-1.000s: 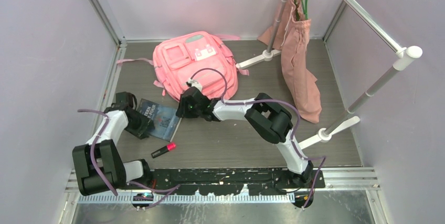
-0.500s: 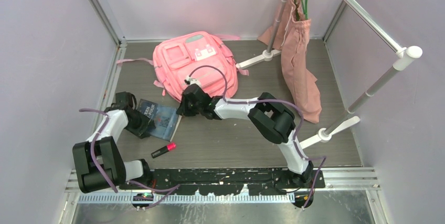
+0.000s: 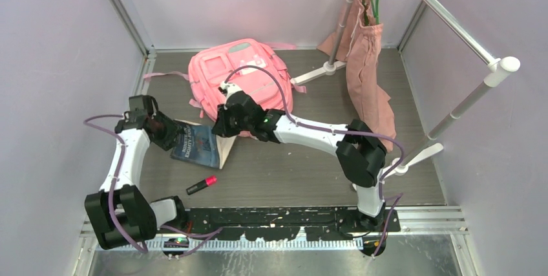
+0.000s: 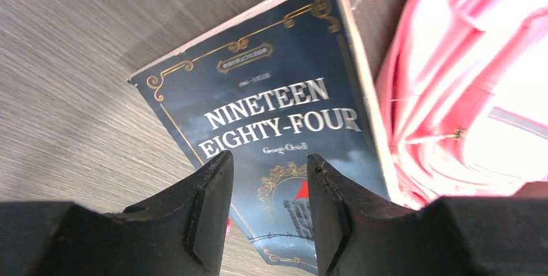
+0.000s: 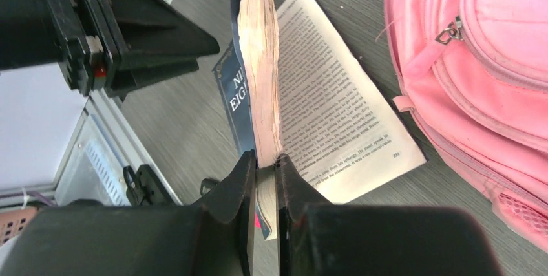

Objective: Pack the student bag
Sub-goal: Pick up the book from the center of the board.

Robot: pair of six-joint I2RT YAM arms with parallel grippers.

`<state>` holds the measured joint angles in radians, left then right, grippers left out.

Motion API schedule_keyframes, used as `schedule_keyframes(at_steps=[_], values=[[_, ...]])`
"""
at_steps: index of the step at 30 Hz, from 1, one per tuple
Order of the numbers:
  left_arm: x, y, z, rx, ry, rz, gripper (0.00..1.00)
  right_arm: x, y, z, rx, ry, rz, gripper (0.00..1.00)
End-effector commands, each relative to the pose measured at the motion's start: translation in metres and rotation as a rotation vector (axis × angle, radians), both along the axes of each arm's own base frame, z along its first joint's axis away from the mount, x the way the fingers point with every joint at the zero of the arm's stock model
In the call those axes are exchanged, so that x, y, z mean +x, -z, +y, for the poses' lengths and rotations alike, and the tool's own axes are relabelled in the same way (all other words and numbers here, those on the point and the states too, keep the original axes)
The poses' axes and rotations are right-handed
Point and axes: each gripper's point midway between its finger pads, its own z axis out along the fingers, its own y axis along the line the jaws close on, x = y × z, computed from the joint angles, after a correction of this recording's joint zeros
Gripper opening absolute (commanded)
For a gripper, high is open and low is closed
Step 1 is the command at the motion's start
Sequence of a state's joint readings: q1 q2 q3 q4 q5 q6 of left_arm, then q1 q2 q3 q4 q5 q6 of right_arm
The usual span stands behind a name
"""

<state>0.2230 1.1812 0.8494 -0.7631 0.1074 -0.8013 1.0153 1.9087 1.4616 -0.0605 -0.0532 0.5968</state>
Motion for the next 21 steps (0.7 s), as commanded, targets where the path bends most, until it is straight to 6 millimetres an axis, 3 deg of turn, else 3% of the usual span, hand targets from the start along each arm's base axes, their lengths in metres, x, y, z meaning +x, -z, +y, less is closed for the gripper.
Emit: schedule_keyframes(at_steps=[1, 4, 8, 12, 17, 21], values=[[0.000, -0.028, -0.003, -0.002, 0.038, -0.050, 0.48, -0.012, -0.098, 0.010, 0.156, -0.106, -0.116, 0.01], [-0.001, -0.037, -0.007, -0.018, 0.056, -0.068, 0.57, -0.019, -0.117, 0.005, 0.187, -0.117, -0.125, 0.01], [-0.003, -0.043, -0.012, -0.033, 0.083, -0.085, 0.75, -0.027, -0.139, -0.013, 0.221, -0.110, -0.129, 0.01], [0.000, -0.047, -0.026, -0.085, 0.161, -0.123, 0.79, -0.035, -0.162, -0.044, 0.261, -0.089, -0.142, 0.01], [0.004, -0.055, -0.046, -0.160, 0.286, -0.201, 0.78, -0.046, -0.157, -0.096, 0.209, -0.032, -0.149, 0.01], [0.002, -0.062, -0.067, -0.227, 0.405, -0.271, 0.76, -0.057, -0.132, -0.146, 0.122, 0.000, -0.126, 0.01]])
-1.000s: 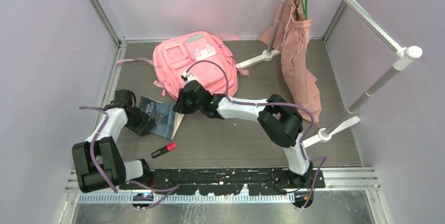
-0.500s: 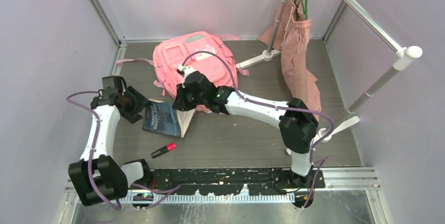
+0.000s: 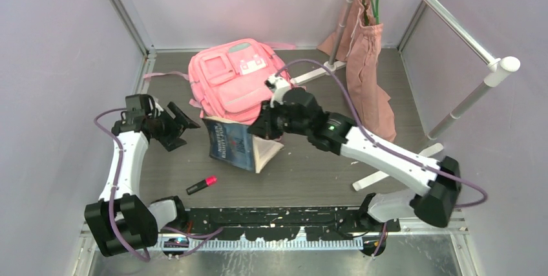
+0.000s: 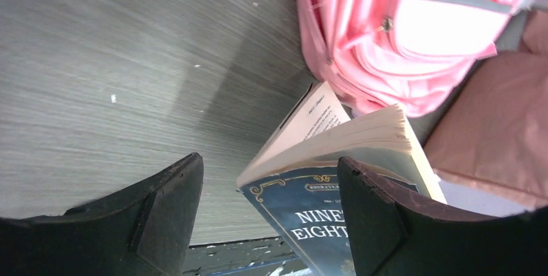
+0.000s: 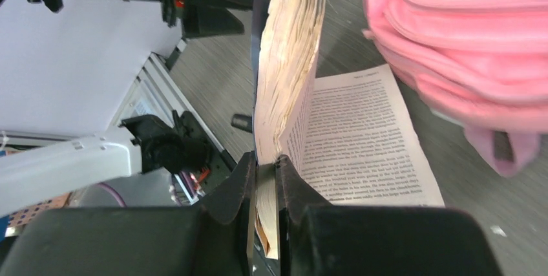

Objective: Pack the student bag
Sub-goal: Pick up the book from the center of the board.

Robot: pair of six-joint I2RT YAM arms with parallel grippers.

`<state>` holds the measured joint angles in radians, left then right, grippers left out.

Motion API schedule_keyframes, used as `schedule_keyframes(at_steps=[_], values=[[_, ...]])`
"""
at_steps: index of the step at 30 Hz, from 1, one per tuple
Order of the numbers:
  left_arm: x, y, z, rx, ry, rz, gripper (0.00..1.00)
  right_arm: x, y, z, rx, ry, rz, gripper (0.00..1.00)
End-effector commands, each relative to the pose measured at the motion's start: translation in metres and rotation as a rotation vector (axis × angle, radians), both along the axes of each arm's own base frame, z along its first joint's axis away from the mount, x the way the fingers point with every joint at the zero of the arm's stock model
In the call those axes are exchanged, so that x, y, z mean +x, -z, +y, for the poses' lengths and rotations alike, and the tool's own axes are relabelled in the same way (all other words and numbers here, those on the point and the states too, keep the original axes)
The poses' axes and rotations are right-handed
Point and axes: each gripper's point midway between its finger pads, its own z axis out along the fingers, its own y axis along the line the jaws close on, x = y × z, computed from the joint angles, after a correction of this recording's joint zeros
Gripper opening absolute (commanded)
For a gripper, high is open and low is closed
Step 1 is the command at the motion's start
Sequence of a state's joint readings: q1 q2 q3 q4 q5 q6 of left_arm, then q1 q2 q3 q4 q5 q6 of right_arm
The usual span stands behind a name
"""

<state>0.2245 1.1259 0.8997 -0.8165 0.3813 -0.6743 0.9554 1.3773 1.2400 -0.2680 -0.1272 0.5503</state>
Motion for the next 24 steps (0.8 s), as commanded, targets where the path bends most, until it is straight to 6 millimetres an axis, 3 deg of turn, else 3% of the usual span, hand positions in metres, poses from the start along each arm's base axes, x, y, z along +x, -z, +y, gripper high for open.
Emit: schedule_keyframes(at_steps=[1, 5, 8, 14, 16, 19, 24], values=[[0.004, -0.025, -0.031, -0.097, 0.193, -0.170, 0.76, -0.009, -0.014, -0.047, 0.012, 0.034, -0.046, 0.01], [-0.004, -0.025, -0.066, -0.142, 0.344, -0.203, 0.76, -0.021, 0.031, -0.089, -0.071, 0.065, 0.022, 0.01], [-0.013, -0.019, -0.096, -0.140, 0.471, -0.196, 0.78, -0.021, 0.047, -0.111, -0.078, 0.122, 0.069, 0.01], [-0.028, -0.021, -0.138, -0.233, 0.625, -0.208, 0.85, -0.013, 0.025, -0.127, -0.022, 0.212, 0.079, 0.01], [-0.033, -0.011, -0.134, -0.222, 0.535, -0.107, 0.86, -0.002, 0.023, -0.137, -0.046, 0.316, 0.113, 0.01], [-0.056, 0.001, -0.131, -0.236, 0.398, 0.085, 0.85, 0.004, 0.021, -0.137, 0.004, 0.407, 0.180, 0.01], [-0.078, 0.000, -0.142, -0.285, 0.199, 0.114, 0.88, 0.011, 0.009, -0.124, 0.212, 0.489, 0.286, 0.01]])
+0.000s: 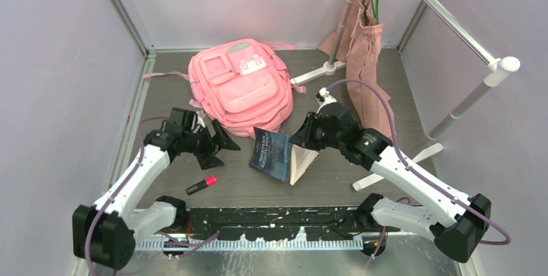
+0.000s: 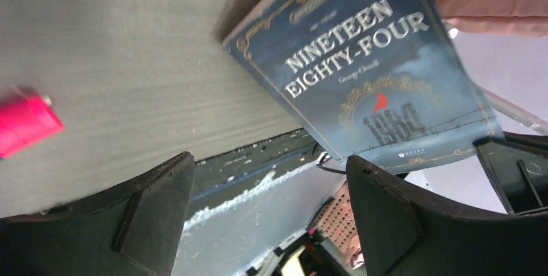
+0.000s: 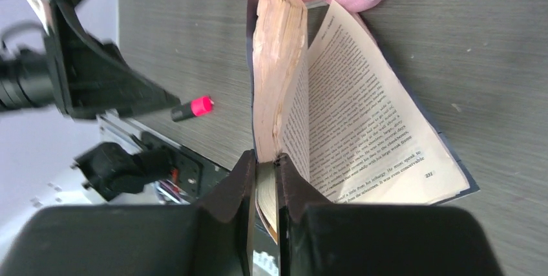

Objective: Pack the student bag
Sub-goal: Pick up the book from the center of the board.

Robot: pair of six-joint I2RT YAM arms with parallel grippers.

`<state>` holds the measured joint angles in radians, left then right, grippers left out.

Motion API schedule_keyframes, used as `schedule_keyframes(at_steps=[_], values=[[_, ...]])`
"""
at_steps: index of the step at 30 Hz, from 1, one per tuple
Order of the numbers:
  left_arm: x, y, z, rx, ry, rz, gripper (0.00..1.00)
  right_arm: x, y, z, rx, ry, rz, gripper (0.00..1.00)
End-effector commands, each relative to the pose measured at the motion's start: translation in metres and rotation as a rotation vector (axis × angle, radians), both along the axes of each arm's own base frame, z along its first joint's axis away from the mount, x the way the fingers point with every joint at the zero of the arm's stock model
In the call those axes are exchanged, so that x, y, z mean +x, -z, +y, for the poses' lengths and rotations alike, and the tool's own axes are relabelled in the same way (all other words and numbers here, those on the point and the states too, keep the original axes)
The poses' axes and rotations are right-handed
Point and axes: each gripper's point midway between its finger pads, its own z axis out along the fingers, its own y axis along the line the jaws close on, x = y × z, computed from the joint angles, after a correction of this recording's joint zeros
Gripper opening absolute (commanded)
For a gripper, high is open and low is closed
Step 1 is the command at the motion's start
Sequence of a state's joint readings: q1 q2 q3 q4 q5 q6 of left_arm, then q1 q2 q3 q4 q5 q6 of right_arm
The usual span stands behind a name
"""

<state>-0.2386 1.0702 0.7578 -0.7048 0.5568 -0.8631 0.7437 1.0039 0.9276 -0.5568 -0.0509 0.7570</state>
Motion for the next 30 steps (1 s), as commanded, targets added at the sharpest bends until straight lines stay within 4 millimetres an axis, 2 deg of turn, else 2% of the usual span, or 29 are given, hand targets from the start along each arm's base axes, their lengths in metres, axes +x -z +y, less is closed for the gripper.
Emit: schedule_keyframes(at_steps=[1, 5, 8, 13, 16, 22, 26, 30], values=[[-0.019, 0.002, -0.003, -0.024, -0.235, 0.102, 0.89, 0.023, -0.061, 0.019, 0.333, 0.164, -0.048, 0.01], [-0.026, 0.026, -0.008, -0.021, -0.259, 0.147, 0.94, 0.030, -0.070, 0.026, 0.483, 0.225, -0.022, 0.01], [-0.027, 0.037, -0.025, -0.051, -0.234, 0.174, 0.99, 0.034, -0.073, 0.030, 0.534, 0.239, -0.012, 0.01], [-0.017, 0.050, -0.055, -0.131, -0.295, 0.119, 1.00, 0.044, -0.073, 0.032, 0.558, 0.285, -0.011, 0.01], [-0.005, 0.052, -0.063, -0.218, -0.381, 0.089, 1.00, 0.048, -0.079, 0.036, 0.582, 0.281, -0.021, 0.01], [0.019, 0.036, -0.067, -0.301, -0.473, -0.002, 0.98, 0.053, -0.080, 0.044, 0.579, 0.261, -0.021, 0.01], [0.027, 0.031, -0.075, -0.348, -0.519, -0.014, 0.88, 0.054, -0.080, 0.045, 0.585, 0.263, -0.022, 0.01], [0.027, 0.034, -0.080, -0.369, -0.554, 0.006, 0.92, 0.058, -0.084, 0.043, 0.602, 0.282, -0.041, 0.01]])
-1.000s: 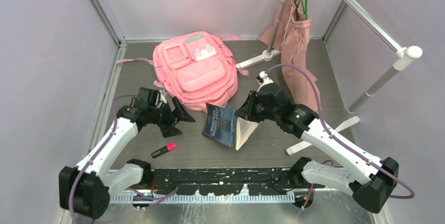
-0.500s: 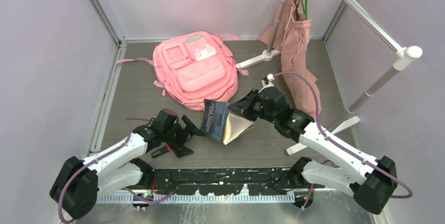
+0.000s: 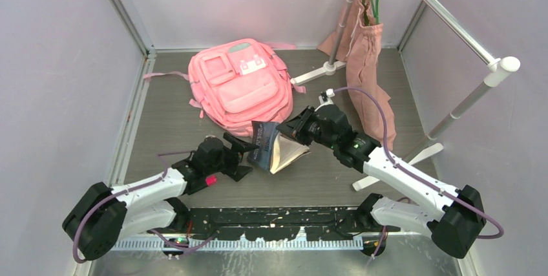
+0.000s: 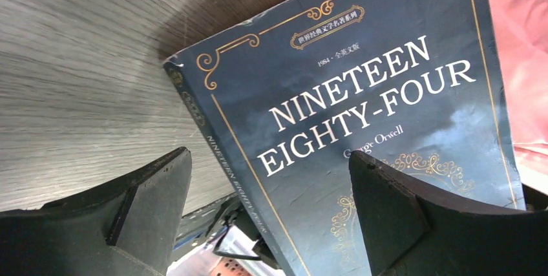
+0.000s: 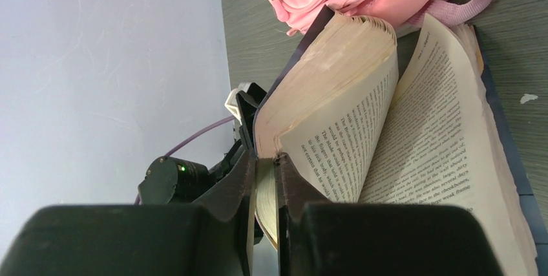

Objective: Pack the student bag
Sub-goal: Pick up the book from the center of the board.

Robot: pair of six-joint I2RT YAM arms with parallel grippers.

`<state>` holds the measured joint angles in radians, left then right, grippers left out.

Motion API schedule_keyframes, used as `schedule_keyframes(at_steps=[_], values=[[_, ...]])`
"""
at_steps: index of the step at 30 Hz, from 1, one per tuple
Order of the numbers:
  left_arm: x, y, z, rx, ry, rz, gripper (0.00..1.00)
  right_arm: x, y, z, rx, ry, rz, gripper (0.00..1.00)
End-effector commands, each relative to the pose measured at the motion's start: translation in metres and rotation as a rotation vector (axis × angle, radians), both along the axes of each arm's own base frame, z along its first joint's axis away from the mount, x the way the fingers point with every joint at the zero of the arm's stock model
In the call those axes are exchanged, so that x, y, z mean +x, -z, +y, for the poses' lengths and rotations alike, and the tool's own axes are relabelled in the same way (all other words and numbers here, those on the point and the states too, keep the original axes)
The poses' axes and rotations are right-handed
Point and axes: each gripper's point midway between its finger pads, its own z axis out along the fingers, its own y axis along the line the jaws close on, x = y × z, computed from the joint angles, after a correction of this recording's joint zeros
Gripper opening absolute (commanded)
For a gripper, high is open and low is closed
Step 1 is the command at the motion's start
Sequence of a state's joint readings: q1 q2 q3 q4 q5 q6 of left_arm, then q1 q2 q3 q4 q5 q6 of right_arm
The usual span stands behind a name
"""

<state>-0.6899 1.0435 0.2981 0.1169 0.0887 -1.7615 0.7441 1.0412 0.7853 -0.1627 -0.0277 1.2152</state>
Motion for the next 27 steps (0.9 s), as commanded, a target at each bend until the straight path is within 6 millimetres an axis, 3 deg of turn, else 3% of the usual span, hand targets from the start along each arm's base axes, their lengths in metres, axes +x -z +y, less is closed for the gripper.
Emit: schedule_keyframes(at_steps=[1, 4, 11, 15, 17, 19, 25, 27], values=[[0.020, -0.023, -0.011, -0.105, -0.091, -0.061, 0.95, 0.026, -0.069, 0.004, 0.173, 0.084, -0.172, 0.01], [0.023, -0.025, -0.016, -0.139, -0.101, -0.055, 1.00, 0.029, -0.070, 0.008, 0.184, 0.085, -0.172, 0.01], [0.033, -0.021, -0.021, -0.170, -0.156, -0.016, 0.98, 0.035, -0.068, 0.016, 0.213, 0.088, -0.154, 0.01], [0.037, -0.027, -0.020, -0.188, -0.185, -0.023, 0.73, 0.035, -0.068, 0.016, 0.214, 0.089, -0.156, 0.01], [0.037, -0.029, -0.015, -0.167, -0.203, -0.018, 0.52, 0.035, -0.067, 0.014, 0.209, 0.094, -0.155, 0.01], [0.036, -0.032, -0.009, -0.137, -0.219, -0.019, 0.38, 0.033, -0.067, 0.011, 0.202, 0.094, -0.157, 0.01], [0.035, -0.046, 0.002, -0.110, -0.236, -0.061, 0.04, 0.018, -0.065, 0.004, 0.165, 0.056, -0.165, 0.01], [0.034, -0.048, 0.001, -0.112, -0.228, -0.068, 0.00, 0.008, -0.062, 0.003, 0.146, 0.016, -0.159, 0.01]])
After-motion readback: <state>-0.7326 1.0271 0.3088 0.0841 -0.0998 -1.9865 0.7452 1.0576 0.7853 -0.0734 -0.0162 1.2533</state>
